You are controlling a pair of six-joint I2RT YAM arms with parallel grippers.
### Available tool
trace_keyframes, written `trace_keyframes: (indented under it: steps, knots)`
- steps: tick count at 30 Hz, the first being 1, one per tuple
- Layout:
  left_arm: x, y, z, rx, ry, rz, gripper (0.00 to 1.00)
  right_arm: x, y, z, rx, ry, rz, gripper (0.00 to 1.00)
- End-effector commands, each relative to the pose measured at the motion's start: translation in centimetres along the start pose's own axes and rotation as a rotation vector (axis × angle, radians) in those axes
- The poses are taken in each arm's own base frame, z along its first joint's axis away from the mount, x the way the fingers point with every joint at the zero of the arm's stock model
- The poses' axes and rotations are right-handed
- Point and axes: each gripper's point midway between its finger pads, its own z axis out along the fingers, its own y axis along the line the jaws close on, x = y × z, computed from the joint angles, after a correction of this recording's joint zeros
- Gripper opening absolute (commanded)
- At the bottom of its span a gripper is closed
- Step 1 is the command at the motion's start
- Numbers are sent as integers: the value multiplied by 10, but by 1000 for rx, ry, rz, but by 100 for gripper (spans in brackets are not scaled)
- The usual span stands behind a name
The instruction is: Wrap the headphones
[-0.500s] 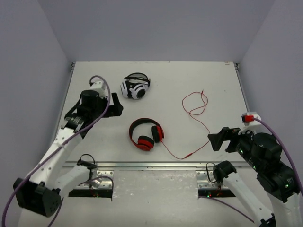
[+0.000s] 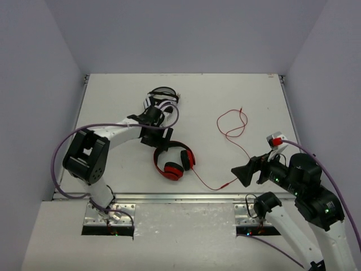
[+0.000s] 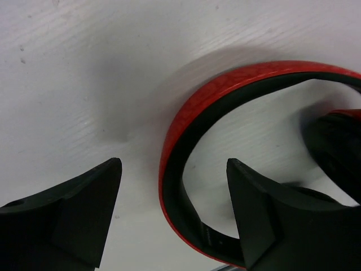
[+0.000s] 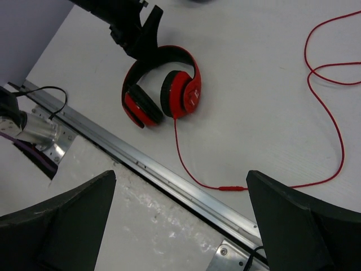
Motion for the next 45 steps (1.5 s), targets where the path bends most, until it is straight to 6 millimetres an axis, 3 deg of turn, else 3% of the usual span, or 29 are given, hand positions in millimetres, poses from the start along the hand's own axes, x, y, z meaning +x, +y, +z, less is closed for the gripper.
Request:
trace_keyframes:
  steps: [1, 5, 8, 9, 10, 11, 12, 14, 15, 16, 20, 23, 25, 26, 31, 32, 34, 35, 36, 40, 45]
  knots:
    - [3, 13, 10, -50, 20, 31, 72, -13, 17, -3, -98, -73, -55, 99]
    - [19, 20, 22, -77, 66, 21, 64, -14, 22, -7, -128, -89, -66, 99]
    - [26, 20, 35, -61, 109, 18, 47, -13, 26, -6, -152, -96, -69, 99]
    - [30, 19, 39, -53, 127, 17, 36, -11, 25, -4, -157, -96, -68, 99]
    - [30, 18, 41, -47, 125, 17, 34, -10, 25, -3, -159, -97, -67, 99]
    - [29, 19, 41, -48, 120, 16, 31, -9, 25, -2, -159, -96, -64, 99]
    - [27, 18, 41, -47, 114, 17, 18, -7, 24, 0, -157, -95, -61, 99]
    - [23, 16, 38, -39, 102, 14, 12, -7, 23, 1, -158, -109, -60, 99]
    - [18, 14, 33, -37, 82, 12, 0, -6, 22, 4, -158, -113, -58, 99]
    - [17, 13, 28, -43, 81, 1, 0, -6, 22, 5, -162, -123, -58, 99]
    - [-3, 8, -17, -151, -57, 2, 0, 0, 18, 25, -177, -153, -15, 99]
    - [-23, 1, -80, -221, -250, 14, 0, 6, 21, 59, -266, -196, 10, 99]
    - [-25, 3, -105, -246, -315, -5, 0, 11, 36, 68, -385, -195, -5, 99]
    - [-30, 1, -128, -232, -395, -18, 0, 12, 36, 83, -421, -232, -18, 99]
    - [-32, -6, -172, -184, -515, -57, 0, 20, 45, 112, -557, -241, -69, 99]
    - [-33, -8, -182, -177, -538, -61, 0, 10, 48, 115, -576, -273, -115, 99]
    - [-38, -13, -203, -153, -571, -72, 0, 16, 37, 137, -536, -216, -132, 99]
    - [-39, -14, -214, -148, -592, -77, 0, 6, 43, 138, -566, -233, -163, 99]
    - [-44, -16, -230, -140, -633, -81, 0, 10, 52, 141, -638, -190, -167, 97]
    - [-50, -10, -255, -185, -672, -95, 0, 39, 79, 144, -811, -69, -153, 92]
    - [-56, -13, -263, -178, -683, -101, 0, 58, 96, 143, -877, -66, -145, 93]
